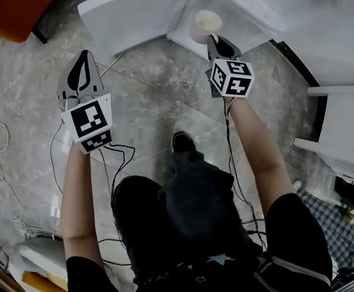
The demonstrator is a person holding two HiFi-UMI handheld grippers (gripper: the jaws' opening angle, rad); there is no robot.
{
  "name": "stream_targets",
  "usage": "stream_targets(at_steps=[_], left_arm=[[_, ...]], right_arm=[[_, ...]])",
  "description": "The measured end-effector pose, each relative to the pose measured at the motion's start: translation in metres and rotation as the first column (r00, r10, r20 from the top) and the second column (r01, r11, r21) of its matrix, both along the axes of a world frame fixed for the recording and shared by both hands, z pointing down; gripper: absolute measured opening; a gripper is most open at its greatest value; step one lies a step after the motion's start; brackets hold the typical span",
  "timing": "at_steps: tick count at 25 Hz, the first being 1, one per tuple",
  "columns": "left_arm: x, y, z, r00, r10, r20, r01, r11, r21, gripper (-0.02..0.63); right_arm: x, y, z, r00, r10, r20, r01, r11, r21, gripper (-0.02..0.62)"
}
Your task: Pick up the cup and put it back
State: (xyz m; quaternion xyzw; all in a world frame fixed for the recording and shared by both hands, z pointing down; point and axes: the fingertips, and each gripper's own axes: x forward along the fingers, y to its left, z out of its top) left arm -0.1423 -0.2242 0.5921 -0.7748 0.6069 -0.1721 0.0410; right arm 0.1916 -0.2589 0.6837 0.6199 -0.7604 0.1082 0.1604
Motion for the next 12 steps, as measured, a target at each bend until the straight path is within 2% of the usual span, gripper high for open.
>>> stream_targets(at_steps=[8, 12], left_arm=[[-0.021, 0.037, -0.121, 0.998, -0.056, -0.034, 0.053, 0.996, -0.074, 0.011], [-0.024, 0.060, -0.185, 0.997, -0.063, -0.038, 0.059, 0.994, -0.094, 0.011]], right_arm=[[-0.064, 0.060, -0.120, 0.985, -0.170, -0.038, 0.170, 0.985, -0.007, 0.043], [-0.076, 0.091, -0.179, 0.979, -0.202, -0.036, 0.201, 0.979, -0.038, 0.043]])
